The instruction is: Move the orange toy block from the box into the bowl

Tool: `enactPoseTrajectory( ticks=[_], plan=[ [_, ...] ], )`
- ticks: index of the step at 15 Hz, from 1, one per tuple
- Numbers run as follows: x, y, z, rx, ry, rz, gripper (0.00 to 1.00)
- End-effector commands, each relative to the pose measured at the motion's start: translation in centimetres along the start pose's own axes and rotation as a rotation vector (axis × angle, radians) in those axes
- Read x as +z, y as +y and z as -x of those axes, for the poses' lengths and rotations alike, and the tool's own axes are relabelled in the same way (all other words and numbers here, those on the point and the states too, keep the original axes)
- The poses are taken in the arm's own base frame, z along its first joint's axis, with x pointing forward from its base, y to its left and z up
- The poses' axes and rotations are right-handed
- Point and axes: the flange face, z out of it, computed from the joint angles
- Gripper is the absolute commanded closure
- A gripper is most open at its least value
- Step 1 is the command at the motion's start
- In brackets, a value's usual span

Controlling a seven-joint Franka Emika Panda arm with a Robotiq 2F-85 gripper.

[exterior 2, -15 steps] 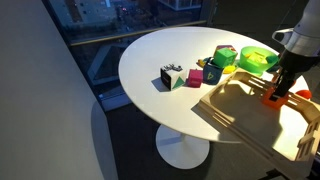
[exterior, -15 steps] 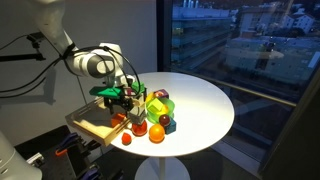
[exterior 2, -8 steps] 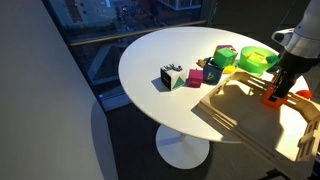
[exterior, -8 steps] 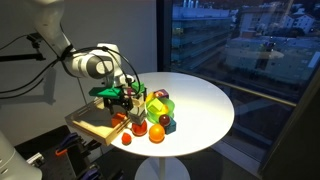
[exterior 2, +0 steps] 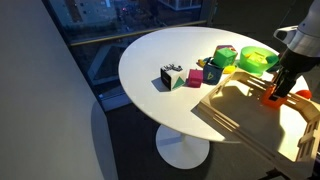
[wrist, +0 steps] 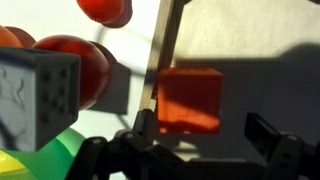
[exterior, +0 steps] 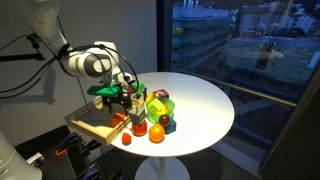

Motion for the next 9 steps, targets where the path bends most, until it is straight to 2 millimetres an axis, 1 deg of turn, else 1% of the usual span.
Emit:
enactPoseTrajectory(
  ticks=[1, 9],
  plan=[
    [-1.11, -0.45, 0.88, 0.01, 0.018, 0.023, 0.0],
    [-0.83, -0.53, 0.83, 0.023, 0.011, 0.041, 0.0]
  ],
)
